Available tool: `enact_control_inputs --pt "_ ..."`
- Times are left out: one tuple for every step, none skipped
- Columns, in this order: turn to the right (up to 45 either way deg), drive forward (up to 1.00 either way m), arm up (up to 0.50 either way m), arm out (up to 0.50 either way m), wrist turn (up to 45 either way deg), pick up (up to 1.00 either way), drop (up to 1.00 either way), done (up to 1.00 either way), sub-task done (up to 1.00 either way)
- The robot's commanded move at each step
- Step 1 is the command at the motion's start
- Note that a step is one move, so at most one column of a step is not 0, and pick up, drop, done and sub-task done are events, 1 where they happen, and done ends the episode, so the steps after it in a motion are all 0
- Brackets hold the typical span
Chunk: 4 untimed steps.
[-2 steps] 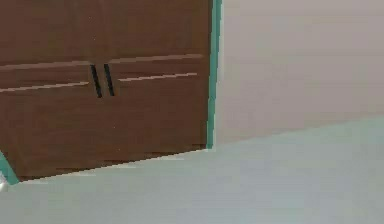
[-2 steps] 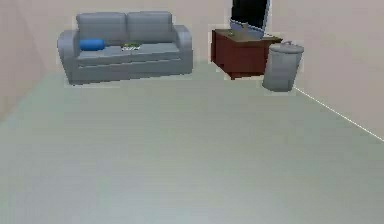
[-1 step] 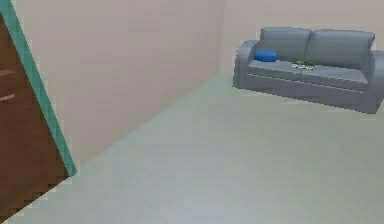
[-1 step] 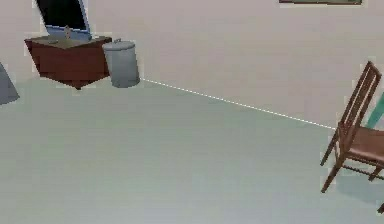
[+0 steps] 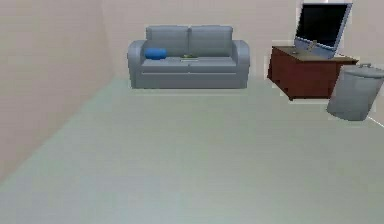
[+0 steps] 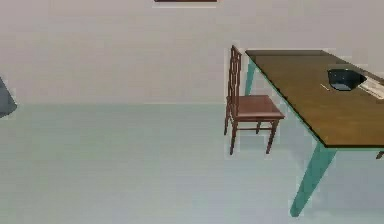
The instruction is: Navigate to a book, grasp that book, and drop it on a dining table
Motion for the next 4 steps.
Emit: enact_control_inputs --pt "0.0 1.00 0.00 0.00 0.0 0.00 0.00 0.00 0.00" --pt "0.0 1.00 0.00 0.00 0.0 0.00 0.00 0.00 0.00" --pt "0.0 1.00 0.00 0.00 0.0 0.00 0.00 0.00 0.00" --pt "-45.0 0.00 0.00 0.00 0.0 0.00 0.00 0.00 0.00"
